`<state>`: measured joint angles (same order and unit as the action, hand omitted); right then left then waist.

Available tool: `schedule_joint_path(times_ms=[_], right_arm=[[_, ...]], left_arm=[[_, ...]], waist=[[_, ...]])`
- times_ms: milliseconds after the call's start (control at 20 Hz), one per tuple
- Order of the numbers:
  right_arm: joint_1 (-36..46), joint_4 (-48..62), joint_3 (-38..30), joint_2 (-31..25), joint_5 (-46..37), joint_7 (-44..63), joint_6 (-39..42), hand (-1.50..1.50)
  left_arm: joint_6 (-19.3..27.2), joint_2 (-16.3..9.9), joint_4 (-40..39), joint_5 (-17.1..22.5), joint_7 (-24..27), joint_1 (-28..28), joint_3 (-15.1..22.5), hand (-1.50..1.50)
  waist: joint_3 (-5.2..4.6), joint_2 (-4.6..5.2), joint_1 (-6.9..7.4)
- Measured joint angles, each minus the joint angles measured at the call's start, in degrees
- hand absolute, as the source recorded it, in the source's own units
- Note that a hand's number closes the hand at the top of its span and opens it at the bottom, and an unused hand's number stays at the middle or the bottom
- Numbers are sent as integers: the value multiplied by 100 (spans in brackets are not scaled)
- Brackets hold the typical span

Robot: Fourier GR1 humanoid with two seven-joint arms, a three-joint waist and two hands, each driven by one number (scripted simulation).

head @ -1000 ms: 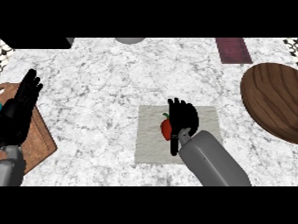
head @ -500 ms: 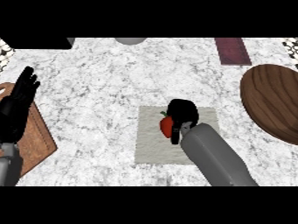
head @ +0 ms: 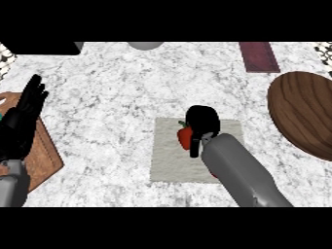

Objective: Pick the bell pepper from the placemat and place it in the bowl

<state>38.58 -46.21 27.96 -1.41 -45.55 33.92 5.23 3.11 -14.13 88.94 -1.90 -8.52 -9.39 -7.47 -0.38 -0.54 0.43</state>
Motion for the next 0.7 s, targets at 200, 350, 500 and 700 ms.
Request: schedule_joint_path(times_ms=[200, 350, 500, 700], right_arm=[[-365, -627, 198, -215, -247, -310, -41, 150], [-933, -1447, 464, -845, -198, -1165, 66, 150], [-1496, -2434, 605, -1531, -136, -1804, 81, 150], [-2122, -3856, 391, -2454, -108, -2155, -141, 150]], left_arm=[[39, 51, 49, -53, -7, 70, 5, 0], [7, -19, 113, 7, 23, 235, -115, 0], [68, 5, 118, -29, 40, 295, -139, 0], [13, -61, 231, 30, -8, 393, -212, 0]], waist=[[11, -9, -53], [8, -51, -160], [19, -54, -250], [28, -53, -316]])
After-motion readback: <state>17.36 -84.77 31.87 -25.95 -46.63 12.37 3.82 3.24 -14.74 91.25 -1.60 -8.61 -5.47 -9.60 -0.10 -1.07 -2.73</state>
